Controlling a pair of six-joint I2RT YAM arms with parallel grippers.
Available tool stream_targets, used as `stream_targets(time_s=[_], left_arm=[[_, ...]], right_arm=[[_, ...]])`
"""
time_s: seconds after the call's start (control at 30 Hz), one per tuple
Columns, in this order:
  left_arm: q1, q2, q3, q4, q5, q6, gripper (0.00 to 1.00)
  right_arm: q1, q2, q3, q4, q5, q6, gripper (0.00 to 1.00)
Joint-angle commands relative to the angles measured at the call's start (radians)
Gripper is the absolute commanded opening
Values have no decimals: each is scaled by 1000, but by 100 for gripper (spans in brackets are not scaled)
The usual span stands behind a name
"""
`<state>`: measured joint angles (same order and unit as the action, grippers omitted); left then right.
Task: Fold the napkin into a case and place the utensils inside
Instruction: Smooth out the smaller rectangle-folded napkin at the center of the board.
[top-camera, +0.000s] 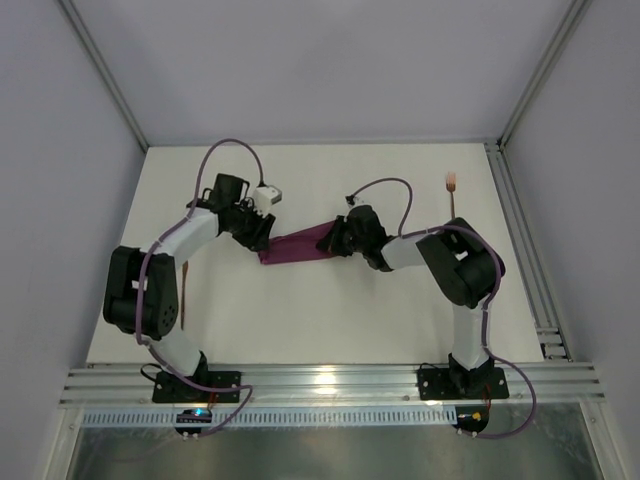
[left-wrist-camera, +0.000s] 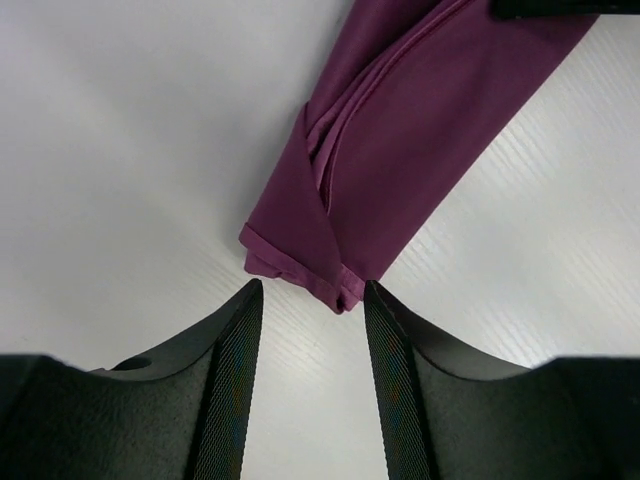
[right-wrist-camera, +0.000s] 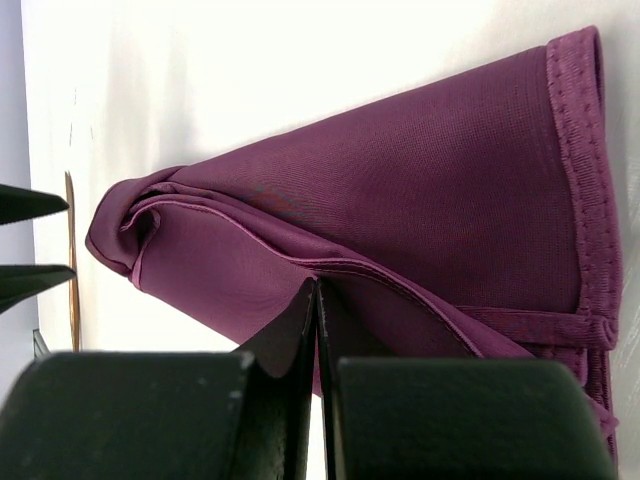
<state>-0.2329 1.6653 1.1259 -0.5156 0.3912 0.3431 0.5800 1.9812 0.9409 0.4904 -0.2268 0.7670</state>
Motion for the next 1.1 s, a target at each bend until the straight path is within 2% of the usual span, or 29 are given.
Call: stream_targets(time_s=[0.0, 0.1, 0.2, 0.47, 0.67, 0.7, 0.8, 1.07], left_arm=[[-16, 23, 58, 20, -69, -13, 48], [-23, 59, 81, 3, -89, 0, 46], [-25, 76, 77, -9, -89, 11, 38], [-25, 88, 51, -5, -112, 20, 30], [-25, 79, 15, 29, -86, 10, 17], [-25, 82, 14, 34, -83, 4, 11], [-23, 83, 5, 54, -66, -9, 2], [-23, 68, -8, 81, -25, -30, 0]], right_arm=[[-3, -1, 38, -32, 7, -11, 4], [0, -10, 68, -50, -6, -41, 4], [24, -10, 105, -32, -52, -51, 4], [112, 77, 242, -19, -83, -9, 4], [138, 120, 263, 13, -86, 28, 4], [141, 134, 272, 17, -92, 31, 4], [155, 151, 283, 33, -100, 51, 4], [176, 220, 332, 70, -77, 98, 4]])
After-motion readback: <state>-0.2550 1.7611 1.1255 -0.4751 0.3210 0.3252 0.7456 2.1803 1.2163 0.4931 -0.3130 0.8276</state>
